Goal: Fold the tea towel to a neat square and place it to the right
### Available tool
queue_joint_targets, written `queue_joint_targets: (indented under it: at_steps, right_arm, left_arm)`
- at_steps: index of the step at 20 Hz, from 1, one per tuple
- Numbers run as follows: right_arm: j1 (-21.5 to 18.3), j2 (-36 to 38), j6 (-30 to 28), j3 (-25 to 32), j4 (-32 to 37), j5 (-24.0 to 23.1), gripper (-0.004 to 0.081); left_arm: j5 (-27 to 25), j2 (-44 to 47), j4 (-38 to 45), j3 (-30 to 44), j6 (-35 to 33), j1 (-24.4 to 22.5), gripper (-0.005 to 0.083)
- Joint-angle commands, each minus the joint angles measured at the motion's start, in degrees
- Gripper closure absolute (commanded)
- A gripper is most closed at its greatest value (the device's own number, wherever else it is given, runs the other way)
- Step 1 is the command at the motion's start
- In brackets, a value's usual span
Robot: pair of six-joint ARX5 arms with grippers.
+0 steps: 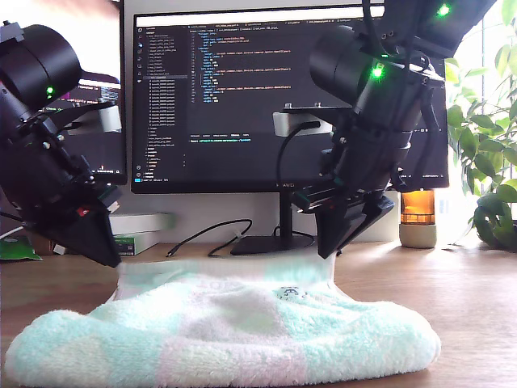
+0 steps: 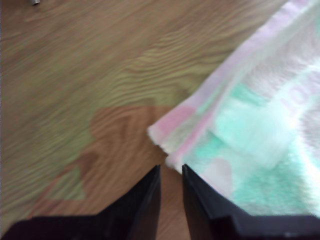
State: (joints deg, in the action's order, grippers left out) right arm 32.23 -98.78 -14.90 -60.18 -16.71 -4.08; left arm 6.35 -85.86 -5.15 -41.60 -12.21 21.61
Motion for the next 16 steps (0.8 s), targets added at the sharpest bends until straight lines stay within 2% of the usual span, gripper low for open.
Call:
queue_joint_targets:
  at_steps: [1,7,10,12,16]
  right_arm:
    - [0.0,0.3,0.4,0.2,0.4,-0.3,0.0604]
    - [0.0,0.3,2.1,0.1,4.3,-0.4,0.0591]
    - [0.0,0.3,2.2,-0.1,5.2,-0.4,0.0662]
    - [0.0,0.3,3.0,-0.1,4.6,-0.3,0.0782]
    - [0.0,0.6,3.3,-0.1,1.9,0.2,0.0780]
  left_arm:
    - [-0.3,-0.1,0.5,1.0,-0.1,-0.4,0.0655]
    - [-0.3,0.2,0.7,1.0,-0.3,-1.0,0.0674]
    - [0.8,1.8,0.7,1.0,-1.2,-1.0,0.0798]
    - [1.4,3.2,0.5,1.0,-1.2,-1.0,0.0797]
    - [3.3,6.3,-1.1,1.0,-1.3,-1.0,0.0797]
